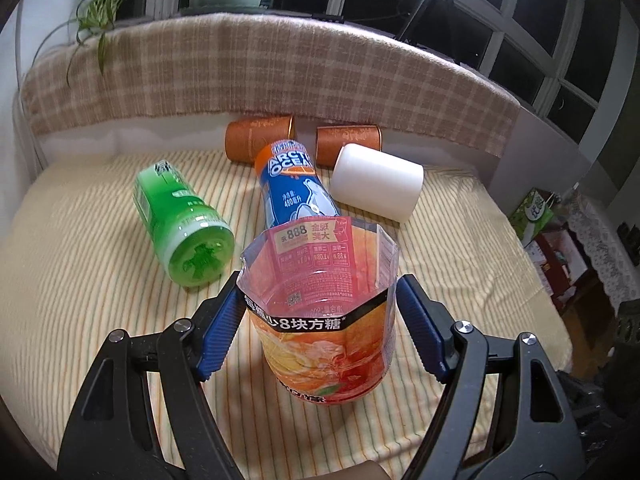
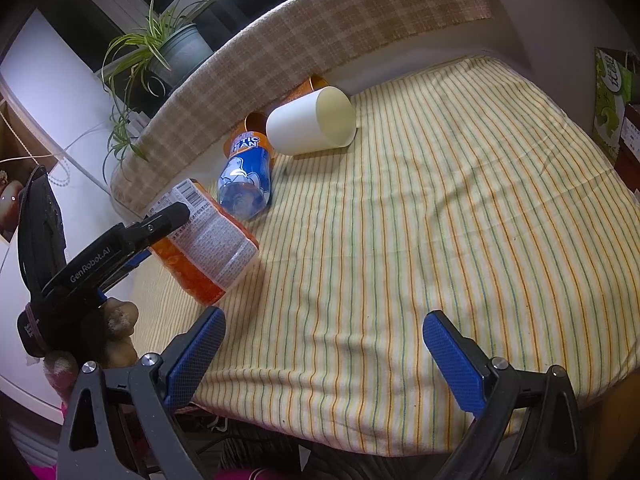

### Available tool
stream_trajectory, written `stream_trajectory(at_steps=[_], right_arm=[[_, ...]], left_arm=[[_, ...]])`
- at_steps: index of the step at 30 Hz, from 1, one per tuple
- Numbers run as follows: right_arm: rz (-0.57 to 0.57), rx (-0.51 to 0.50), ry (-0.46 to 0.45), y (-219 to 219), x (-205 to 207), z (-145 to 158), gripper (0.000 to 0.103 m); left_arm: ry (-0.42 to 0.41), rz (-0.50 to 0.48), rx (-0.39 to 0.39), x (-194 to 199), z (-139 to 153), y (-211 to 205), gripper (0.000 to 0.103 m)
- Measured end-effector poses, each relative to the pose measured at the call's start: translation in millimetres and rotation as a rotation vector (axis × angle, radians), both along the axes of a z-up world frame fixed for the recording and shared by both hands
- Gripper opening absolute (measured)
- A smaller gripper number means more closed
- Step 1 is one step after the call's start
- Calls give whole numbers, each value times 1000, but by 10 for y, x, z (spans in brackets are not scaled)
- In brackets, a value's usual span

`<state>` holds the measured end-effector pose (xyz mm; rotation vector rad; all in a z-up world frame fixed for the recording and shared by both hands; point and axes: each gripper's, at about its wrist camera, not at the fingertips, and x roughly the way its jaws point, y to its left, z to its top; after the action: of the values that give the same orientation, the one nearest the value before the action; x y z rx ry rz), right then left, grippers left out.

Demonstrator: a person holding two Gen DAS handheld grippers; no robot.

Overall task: Flip cup upright
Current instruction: 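Rotate the held cup with the left tool so its open rim faces up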

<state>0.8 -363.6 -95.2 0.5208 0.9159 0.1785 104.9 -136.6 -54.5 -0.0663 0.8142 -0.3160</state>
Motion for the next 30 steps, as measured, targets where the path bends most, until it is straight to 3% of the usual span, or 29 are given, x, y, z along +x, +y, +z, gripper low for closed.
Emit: stream_trajectory(at_steps=[11,30], right_arm=[[-2,-24,1,26,12,8,100],[3,-45,-12,157,12,87,100]], left_arm=[[-39,-32,39,-77,-45,-69,78],[15,-109,-25,-251,-34,25,78]])
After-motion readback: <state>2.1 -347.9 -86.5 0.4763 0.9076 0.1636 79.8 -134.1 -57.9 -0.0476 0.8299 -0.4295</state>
